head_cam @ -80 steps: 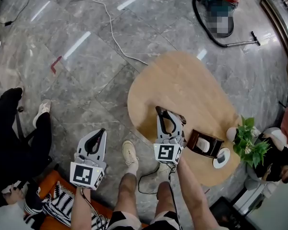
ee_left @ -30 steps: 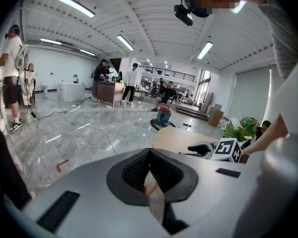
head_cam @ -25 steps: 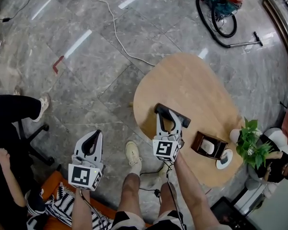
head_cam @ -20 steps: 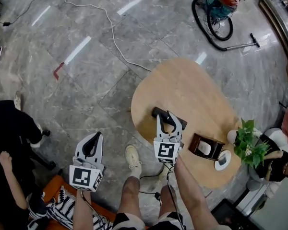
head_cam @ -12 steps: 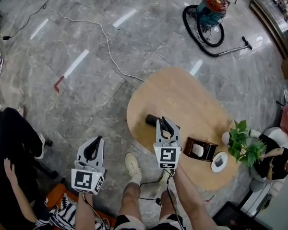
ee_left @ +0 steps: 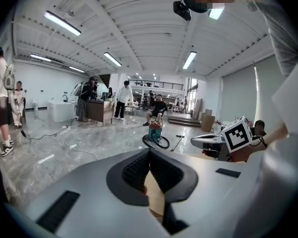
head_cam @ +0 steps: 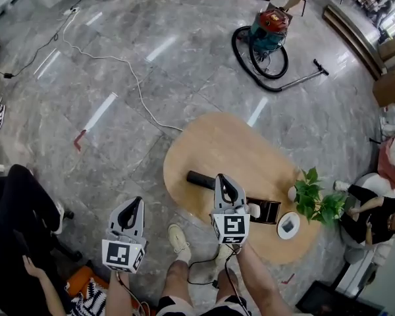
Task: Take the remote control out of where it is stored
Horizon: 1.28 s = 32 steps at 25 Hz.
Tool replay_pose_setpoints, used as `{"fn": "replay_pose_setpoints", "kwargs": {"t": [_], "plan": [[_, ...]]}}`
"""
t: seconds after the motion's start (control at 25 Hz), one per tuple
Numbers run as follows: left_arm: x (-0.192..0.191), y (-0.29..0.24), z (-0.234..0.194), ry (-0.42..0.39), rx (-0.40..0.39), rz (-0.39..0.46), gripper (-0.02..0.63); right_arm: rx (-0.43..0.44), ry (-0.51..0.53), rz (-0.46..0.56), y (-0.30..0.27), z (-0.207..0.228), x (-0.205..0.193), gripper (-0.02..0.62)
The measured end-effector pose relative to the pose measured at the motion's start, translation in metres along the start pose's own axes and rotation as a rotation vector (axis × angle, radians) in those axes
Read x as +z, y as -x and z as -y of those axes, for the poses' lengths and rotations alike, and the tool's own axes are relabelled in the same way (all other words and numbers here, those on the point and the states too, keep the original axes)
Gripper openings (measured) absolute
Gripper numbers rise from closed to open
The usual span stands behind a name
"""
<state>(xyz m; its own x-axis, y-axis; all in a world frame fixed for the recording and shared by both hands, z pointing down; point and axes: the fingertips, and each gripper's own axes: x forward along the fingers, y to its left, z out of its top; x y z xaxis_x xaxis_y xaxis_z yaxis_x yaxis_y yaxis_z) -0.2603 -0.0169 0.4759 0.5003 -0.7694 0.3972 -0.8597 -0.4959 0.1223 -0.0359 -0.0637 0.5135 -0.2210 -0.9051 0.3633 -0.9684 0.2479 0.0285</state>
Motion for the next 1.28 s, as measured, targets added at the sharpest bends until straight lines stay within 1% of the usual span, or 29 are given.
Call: {"fn": "replay_pose_setpoints", "kwargs": {"t": [0.16, 0.56, 0.76, 0.84, 1.04, 1.28], "plan": [[0.027, 0.006, 0.021, -0.012, -0.016, 0.015, 0.005, -0.009, -0.029, 0.014, 0.027, 0.015, 0.026, 0.006], [0.107, 0.033, 0.079, -0.089, -0.031, 0.074, 0.005, 0.023, 0.006, 0.079, 0.108, 0.052, 0.1, 0.008], [0.144, 0.045, 0.112, -0.14, -0.036, 0.103, 0.005, 0.021, -0.024, 0.124, 0.146, 0.071, 0.129, 0.007], [0.154, 0.052, 0.124, -0.144, -0.035, 0.109, 0.005, 0.011, -0.037, 0.14, 0.163, 0.081, 0.14, 0.007], [0.173, 0.061, 0.154, -0.145, -0.034, 0.121, 0.005, 0.01, -0.043, 0.163, 0.197, 0.104, 0.159, 0.007], [0.196, 0.072, 0.199, -0.168, -0.021, 0.145, 0.005, 0.024, -0.055, 0.176, 0.237, 0.13, 0.165, 0.007]]}}
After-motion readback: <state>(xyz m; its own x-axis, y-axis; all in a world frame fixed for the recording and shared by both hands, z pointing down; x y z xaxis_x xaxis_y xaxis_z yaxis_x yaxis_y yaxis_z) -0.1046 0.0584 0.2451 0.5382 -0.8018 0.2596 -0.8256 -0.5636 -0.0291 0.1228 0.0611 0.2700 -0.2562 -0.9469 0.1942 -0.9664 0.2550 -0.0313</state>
